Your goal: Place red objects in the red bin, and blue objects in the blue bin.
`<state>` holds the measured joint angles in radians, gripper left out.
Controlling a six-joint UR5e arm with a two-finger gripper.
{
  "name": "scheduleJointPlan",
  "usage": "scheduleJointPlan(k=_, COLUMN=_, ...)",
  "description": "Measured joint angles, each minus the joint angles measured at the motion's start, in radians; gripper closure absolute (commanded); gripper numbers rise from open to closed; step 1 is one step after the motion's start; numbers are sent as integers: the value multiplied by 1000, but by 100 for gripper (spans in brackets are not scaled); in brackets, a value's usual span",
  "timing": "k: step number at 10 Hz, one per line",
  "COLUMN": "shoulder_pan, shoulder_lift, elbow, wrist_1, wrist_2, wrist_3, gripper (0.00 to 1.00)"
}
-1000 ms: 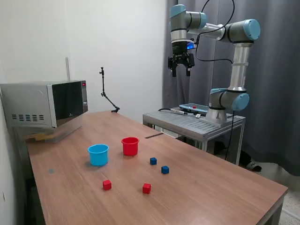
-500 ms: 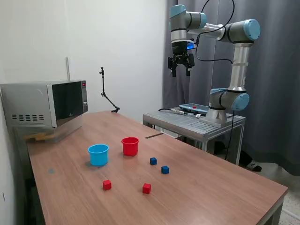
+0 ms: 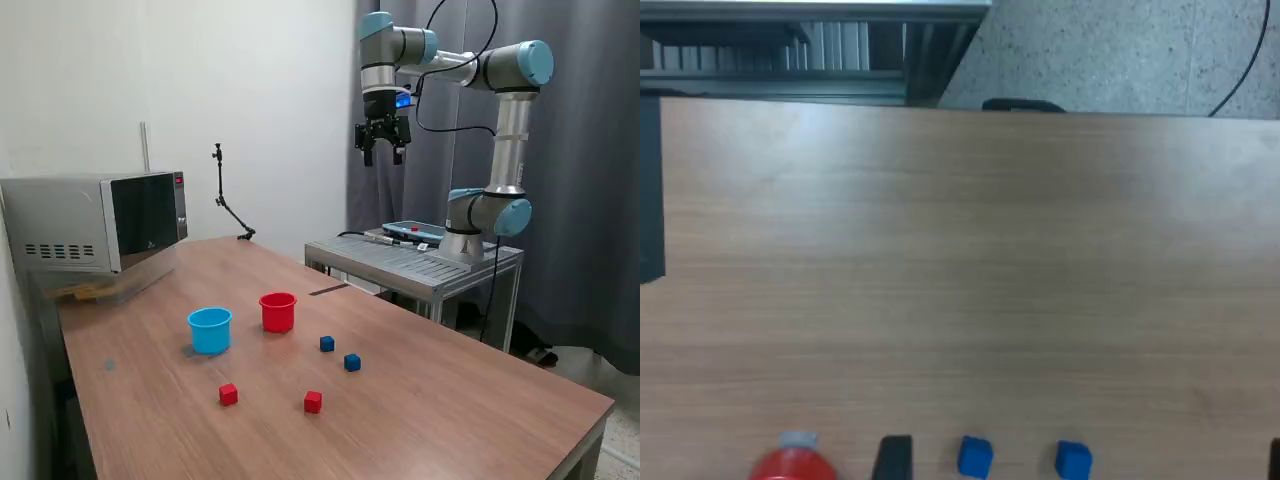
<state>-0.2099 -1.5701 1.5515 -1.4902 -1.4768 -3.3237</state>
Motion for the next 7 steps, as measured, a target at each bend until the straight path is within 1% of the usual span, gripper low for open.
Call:
scheduleJointPlan(k=2, shoulder_pan=0, shoulder_lift=39, elbow=1, wrist_1=-50, wrist_2=2, wrist_3=28, gripper=0)
scheduleJointPlan(k=4, shoulder_pan=2, shoulder_lift=95, elbow=3, wrist_1=-135, wrist_2=2, wrist_3=82, gripper=0)
scheduleJointPlan(k=6, shoulder_pan=23, shoulder_lift=190, elbow=2, wrist_1=-222, wrist_2=3, wrist_3=119, gripper=0)
scheduleJointPlan(k=7, shoulder_pan=50, shoulder_lift=248, elbow=2, wrist_1=-267, wrist_2=3, wrist_3=126, gripper=0)
